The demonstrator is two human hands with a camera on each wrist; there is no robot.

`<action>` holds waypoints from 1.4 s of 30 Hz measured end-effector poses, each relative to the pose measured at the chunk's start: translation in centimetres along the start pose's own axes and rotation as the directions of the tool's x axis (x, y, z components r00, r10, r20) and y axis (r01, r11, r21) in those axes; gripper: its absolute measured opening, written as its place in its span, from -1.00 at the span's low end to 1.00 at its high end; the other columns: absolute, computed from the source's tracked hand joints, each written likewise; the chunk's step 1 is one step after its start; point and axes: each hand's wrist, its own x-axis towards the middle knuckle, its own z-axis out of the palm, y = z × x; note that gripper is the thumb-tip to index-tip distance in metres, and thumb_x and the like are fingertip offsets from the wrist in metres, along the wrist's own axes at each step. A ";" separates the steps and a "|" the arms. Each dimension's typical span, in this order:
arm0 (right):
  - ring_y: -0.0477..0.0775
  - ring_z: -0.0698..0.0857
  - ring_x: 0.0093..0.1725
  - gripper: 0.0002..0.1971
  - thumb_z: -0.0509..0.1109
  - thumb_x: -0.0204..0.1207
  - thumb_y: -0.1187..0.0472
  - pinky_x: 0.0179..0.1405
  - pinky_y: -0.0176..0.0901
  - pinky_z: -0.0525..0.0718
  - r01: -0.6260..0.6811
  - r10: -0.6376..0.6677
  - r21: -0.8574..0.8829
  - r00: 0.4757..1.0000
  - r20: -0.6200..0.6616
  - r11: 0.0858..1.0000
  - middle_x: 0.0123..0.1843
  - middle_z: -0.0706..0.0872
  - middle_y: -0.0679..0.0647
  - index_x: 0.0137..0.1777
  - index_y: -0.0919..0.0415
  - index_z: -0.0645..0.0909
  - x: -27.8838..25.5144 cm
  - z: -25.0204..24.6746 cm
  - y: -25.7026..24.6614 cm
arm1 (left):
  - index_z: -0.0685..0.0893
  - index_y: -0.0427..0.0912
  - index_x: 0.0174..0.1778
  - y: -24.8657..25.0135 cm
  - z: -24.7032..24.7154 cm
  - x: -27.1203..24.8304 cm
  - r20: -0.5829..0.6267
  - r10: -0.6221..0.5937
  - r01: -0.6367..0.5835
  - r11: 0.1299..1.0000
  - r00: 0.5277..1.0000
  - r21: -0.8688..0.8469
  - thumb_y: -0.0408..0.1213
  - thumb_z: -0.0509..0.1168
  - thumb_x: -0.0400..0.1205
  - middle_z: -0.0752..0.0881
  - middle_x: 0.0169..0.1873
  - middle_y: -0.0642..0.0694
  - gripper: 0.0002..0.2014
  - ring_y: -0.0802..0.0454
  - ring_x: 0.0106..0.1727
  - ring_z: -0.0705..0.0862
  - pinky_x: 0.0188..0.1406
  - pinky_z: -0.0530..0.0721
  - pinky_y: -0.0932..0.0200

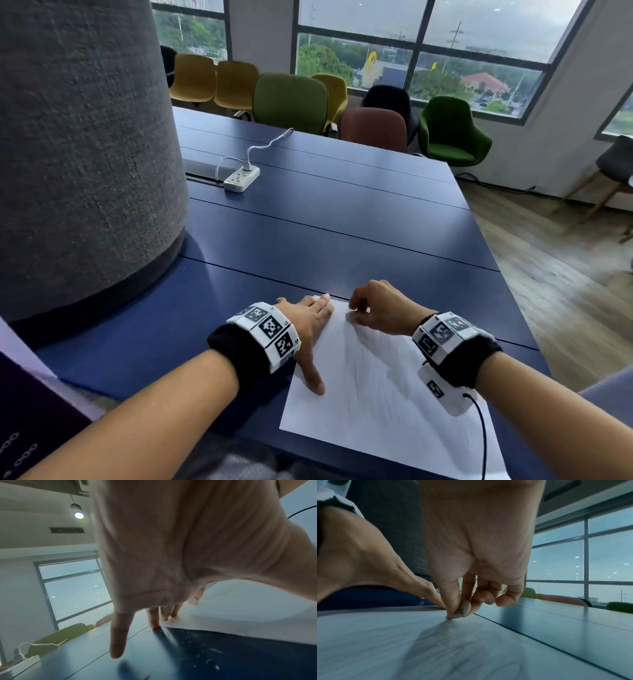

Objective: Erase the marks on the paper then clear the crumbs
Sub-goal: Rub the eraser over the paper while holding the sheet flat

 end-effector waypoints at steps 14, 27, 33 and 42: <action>0.13 0.71 -0.06 -0.91 0.44 0.47 0.10 -0.02 0.06 0.71 0.140 -0.114 -0.152 0.979 0.166 0.978 -0.11 0.77 0.01 -0.11 0.08 0.73 -0.2 0.1 -0.9 | -0.10 0.01 0.75 0.1 0.3 0.3 -0.037 0.009 -0.007 0.999 0.999 0.039 0.34 0.60 0.21 -0.21 0.75 0.00 0.35 -0.02 0.75 -0.13 0.62 0.20 -0.31; 0.04 0.75 -0.15 -0.85 0.53 0.42 0.07 -0.08 0.01 0.75 0.072 -0.060 -0.090 0.989 0.132 0.993 -0.17 0.82 0.00 -0.13 0.14 0.78 0.6 -0.7 -0.9 | -0.16 0.00 0.75 0.1 0.3 0.1 -0.026 0.004 -0.004 1.000 1.000 0.028 0.33 0.60 0.24 -0.26 0.74 0.01 0.36 0.02 0.75 -0.20 0.63 0.13 -0.32; -0.13 0.71 -0.32 -0.94 0.56 0.40 0.15 -0.19 -0.19 0.73 0.133 -0.132 0.015 0.957 0.258 0.991 -0.26 0.82 -0.04 -0.21 0.11 0.79 -0.3 -0.2 -1.7 | -0.24 0.04 0.75 -0.1 0.5 0.2 -0.017 -0.001 0.001 1.000 1.000 0.002 0.33 0.61 0.21 -0.32 0.73 0.03 0.42 0.05 0.74 -0.27 0.64 0.04 -0.29; -0.12 0.70 -0.34 -0.95 0.58 0.37 0.14 -0.18 -0.07 0.76 0.128 -0.139 0.055 0.939 0.313 0.990 -0.27 0.80 -0.07 -0.25 0.07 0.78 -0.9 0.1 -2.1 | -0.28 0.03 0.74 -0.2 0.7 0.3 -0.017 0.005 -0.004 1.000 1.000 0.017 0.36 0.60 0.19 -0.33 0.73 0.00 0.44 0.03 0.74 -0.28 0.63 0.01 -0.34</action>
